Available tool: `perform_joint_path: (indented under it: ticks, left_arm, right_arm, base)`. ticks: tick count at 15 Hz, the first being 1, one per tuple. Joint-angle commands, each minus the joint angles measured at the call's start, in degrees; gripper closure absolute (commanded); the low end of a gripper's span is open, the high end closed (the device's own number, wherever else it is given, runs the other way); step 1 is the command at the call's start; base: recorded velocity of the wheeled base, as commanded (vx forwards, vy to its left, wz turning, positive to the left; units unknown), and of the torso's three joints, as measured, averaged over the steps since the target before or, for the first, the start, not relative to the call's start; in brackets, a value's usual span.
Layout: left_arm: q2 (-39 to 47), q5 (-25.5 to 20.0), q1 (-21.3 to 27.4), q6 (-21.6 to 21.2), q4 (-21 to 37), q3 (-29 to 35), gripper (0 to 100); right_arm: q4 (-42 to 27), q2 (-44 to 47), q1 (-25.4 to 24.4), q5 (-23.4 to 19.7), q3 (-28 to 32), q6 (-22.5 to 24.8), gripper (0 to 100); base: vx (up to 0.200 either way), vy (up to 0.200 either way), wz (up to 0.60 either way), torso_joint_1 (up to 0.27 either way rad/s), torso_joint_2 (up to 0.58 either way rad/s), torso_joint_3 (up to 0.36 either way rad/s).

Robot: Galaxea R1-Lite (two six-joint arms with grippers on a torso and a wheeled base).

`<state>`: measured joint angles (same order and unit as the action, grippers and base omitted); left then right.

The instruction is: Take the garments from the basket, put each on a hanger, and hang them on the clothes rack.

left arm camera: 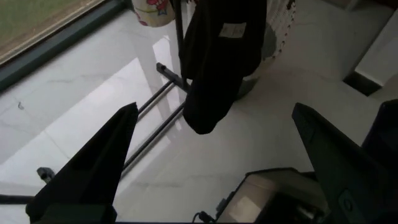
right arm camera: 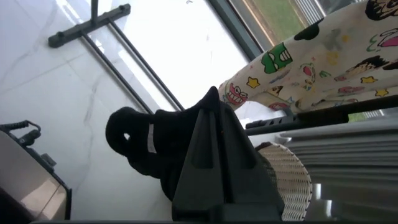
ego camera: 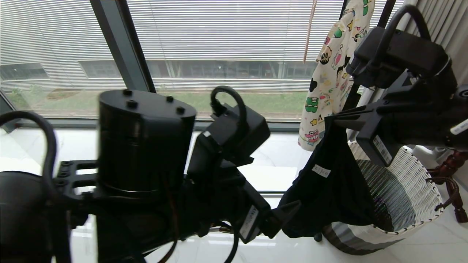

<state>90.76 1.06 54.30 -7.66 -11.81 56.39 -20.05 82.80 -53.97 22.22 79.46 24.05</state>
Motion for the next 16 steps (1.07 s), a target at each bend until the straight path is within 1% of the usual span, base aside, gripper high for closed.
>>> perform_joint_path:
  ticks: [1,3,4,6,8,9,11,12,15,16]
  left_arm:
    - [12.69,-0.09,0.37,0.01,0.04,7.77,0]
    - [17.96,-0.09,0.2,-0.08,0.04,14.27,0]
    - [20.16,-0.09,0.2,-0.08,0.04,16.47,0]
    - [23.15,-0.01,-0.86,-0.69,0.04,17.7,0]
    - [25.96,0.26,-4.11,-4.39,0.04,17.43,0]
    - [27.1,0.26,-5.08,-5.26,0.04,17.87,0]
    - [28.24,0.26,-6.13,-5.7,-0.05,18.66,0]
    - [28.33,0.26,-6.22,-5.7,-0.05,18.93,100]
    - [28.33,0.7,-6.22,-5.7,-0.05,19.02,100]
    - [28.24,1.58,-6.22,-5.7,-0.05,19.02,100]
  right_arm:
    - [0.01,-0.97,-0.79,-0.08,-0.18,0.03,100]
    - [0.01,-0.97,-0.96,-0.25,-0.27,-0.15,100]
    - [0.01,-0.97,-0.96,-0.25,-0.27,-0.32,100]
    - [0.01,-1.15,-1.05,-0.25,-0.27,-0.41,100]
    - [0.1,-1.41,-1.14,-0.34,-0.27,-0.41,100]
    - [0.01,-1.5,-1.14,-0.43,-0.27,-0.41,100]
    - [0.1,-1.5,-1.14,-0.87,-0.27,-0.5,100]
    - [0.1,-1.5,-1.14,-0.95,-0.27,-0.5,100]
    - [0.19,-1.68,-1.14,-0.87,-1.15,-0.5,100]
    - [0.28,-1.94,-1.05,-0.87,-1.85,-0.59,100]
  base:
    - [0.0,0.0,0.0,0.0,0.0,0.0]
    - [0.0,0.0,0.0,0.0,0.0,0.0]
    - [0.0,0.0,0.0,0.0,0.0,0.0]
    - [0.0,0.0,0.0,0.0,0.0,0.0]
    - [0.0,0.0,0.0,0.0,0.0,0.0]
    - [0.0,0.0,0.0,0.0,0.0,0.0]
    - [0.0,0.0,0.0,0.0,0.0,0.0]
    - [0.0,0.0,0.0,0.0,0.0,0.0]
    - [0.0,0.0,0.0,0.0,0.0,0.0]
    - [0.0,0.0,0.0,0.0,0.0,0.0]
